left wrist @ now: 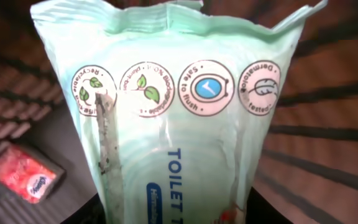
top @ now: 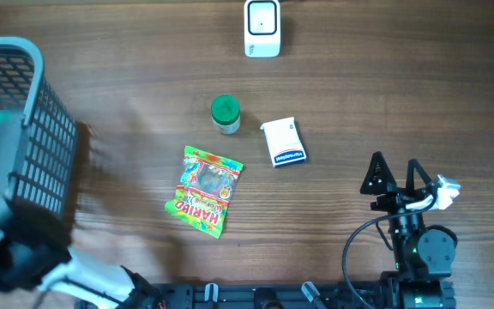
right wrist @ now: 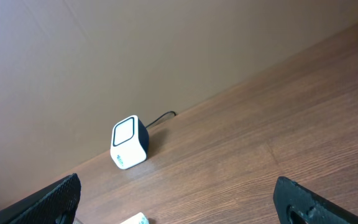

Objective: Scan the item barcode
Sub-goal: 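Place the tissue pack right of the white box and withdraw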

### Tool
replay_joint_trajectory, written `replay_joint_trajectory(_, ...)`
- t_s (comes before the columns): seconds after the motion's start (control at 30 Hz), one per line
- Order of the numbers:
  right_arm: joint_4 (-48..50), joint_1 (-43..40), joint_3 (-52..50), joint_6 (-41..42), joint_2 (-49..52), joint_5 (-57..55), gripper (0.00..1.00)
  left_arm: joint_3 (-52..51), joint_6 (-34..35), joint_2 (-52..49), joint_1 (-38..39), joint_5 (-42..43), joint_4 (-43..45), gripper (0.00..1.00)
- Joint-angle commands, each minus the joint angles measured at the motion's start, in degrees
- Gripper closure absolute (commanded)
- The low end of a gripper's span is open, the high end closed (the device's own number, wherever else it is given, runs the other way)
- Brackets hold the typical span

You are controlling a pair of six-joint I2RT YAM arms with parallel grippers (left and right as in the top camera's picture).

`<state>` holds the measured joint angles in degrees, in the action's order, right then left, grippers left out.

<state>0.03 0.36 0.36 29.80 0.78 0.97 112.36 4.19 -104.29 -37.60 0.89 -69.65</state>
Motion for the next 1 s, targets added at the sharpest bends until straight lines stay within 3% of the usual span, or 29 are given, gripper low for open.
replay_joint_trajectory(0.0, 0.3, 0.3, -0.1, 0.4, -0.3, -1.1, 0.0, 3.0, 3.2, 11.5, 4.4, 17.1, -0.8, 0.57)
replay_joint_trajectory(0.13, 0.3, 0.3, -0.1, 0.4, -0.3, -1.1, 0.01, 3.0, 8.1, 17.9, 16.4, 33.1, -0.9, 0.57)
replay_joint_trajectory(0.23, 0.3, 0.3, -0.1, 0.4, -0.3, -1.1, 0.0, 2.8, 11.3, 17.2, 33.4, 32.4, -1.3, 0.57)
replay_joint_trajectory(0.27, 0.3, 0.3, -0.1, 0.4, -0.3, -1.1, 0.0, 2.3, 11.3, 15.0, 43.4, 30.6, -0.9, 0.56)
replay_joint_trajectory(0.4, 0.3, 0.3, -0.1, 0.4, -0.3, -1.1, 0.0, 1.9, 11.3, 6.6, 62.3, 23.5, 3.0, 0.56)
replay_joint_trajectory(0.5, 0.3, 0.3, -0.1, 0.4, -0.3, -1.1, 0.0, 1.9, 13.9, -1.2, 71.7, 20.0, 8.1, 0.56)
replay_joint_trajectory(0.6, 0.3, 0.3, -0.1, 0.4, -0.3, -1.1, 0.0, 1.9, 14.8, -8.3, 77.1, 19.3, 13.2, 0.56)
replay_joint_trajectory(0.77, 0.3, 0.3, -0.1, 0.3, -0.3, -1.1, 0.0, 1.9, 28.1, -23.6, 83.3, 14.4, 17.8, 0.57)
replay_joint_trajectory(0.97, 0.3, 0.3, -0.1, 0.4, -0.3, -1.1, 0.0, 1.9, 37.0, -29.6, 86.5, 13.0, 19.3, 0.56)
